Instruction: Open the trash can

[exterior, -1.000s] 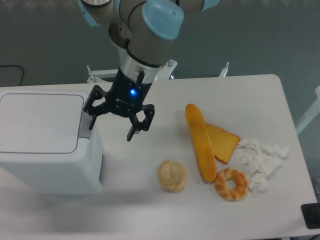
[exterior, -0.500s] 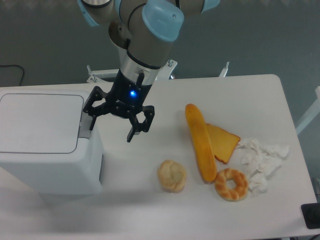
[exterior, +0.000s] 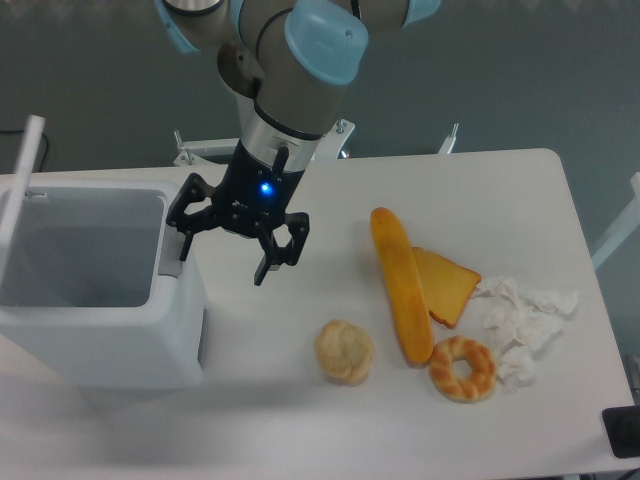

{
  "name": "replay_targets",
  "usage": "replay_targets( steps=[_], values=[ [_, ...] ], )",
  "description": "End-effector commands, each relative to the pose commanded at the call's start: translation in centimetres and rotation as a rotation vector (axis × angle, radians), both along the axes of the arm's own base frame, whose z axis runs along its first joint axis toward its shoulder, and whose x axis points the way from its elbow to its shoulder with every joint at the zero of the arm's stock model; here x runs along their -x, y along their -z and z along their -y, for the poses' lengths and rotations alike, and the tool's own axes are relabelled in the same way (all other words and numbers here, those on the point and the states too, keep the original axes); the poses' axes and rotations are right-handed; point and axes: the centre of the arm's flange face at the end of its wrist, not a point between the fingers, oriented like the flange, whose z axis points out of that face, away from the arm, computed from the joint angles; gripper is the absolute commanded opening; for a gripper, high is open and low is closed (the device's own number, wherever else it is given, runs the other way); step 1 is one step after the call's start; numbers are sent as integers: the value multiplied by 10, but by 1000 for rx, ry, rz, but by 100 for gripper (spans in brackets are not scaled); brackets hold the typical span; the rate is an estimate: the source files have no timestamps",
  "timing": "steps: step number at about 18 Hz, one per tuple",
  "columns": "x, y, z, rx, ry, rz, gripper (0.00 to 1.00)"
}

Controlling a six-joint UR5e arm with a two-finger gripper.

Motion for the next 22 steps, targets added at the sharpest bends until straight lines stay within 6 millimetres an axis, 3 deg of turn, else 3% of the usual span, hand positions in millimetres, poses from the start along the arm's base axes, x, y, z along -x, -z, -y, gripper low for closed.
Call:
replay_targets(
  steps=[17,22],
  values=[
    [8,-37,0,-43,-9,-55,100],
    [10,-49,1,-64,73,-155,100]
  ],
)
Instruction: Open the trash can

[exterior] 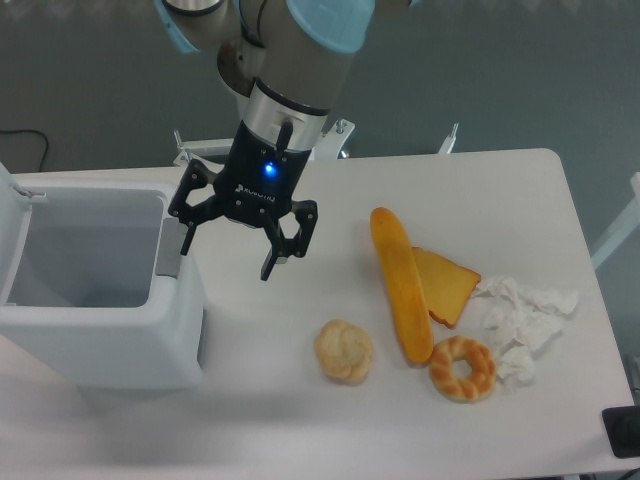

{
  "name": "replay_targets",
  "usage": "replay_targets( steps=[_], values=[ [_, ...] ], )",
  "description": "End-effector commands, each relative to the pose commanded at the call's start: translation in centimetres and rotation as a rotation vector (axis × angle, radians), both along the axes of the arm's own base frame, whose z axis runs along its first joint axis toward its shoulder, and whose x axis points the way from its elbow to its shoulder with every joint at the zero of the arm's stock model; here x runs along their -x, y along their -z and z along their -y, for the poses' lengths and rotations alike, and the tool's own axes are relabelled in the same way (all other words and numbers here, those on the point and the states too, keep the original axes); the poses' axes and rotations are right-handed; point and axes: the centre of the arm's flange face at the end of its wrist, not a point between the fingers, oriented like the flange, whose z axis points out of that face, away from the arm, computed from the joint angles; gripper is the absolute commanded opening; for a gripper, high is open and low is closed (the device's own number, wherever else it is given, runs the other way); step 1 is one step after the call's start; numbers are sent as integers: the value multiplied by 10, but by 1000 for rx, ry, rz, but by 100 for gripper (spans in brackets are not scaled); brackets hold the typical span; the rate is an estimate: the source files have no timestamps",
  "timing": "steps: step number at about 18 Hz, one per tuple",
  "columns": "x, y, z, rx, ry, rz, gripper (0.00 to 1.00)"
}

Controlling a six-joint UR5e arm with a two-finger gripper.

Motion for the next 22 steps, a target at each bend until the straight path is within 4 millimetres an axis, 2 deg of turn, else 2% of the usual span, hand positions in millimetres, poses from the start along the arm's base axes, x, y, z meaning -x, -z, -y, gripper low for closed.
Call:
replay_targets(
  steps=[5,10,16,22],
  values=[
    [2,-3,4,29,24,-77,100],
    [5,-9,14,78,108,-227,100],
    [11,-12,26,188,169,-381,100],
    [16,-4,39,347,285,-516,100]
  ],
)
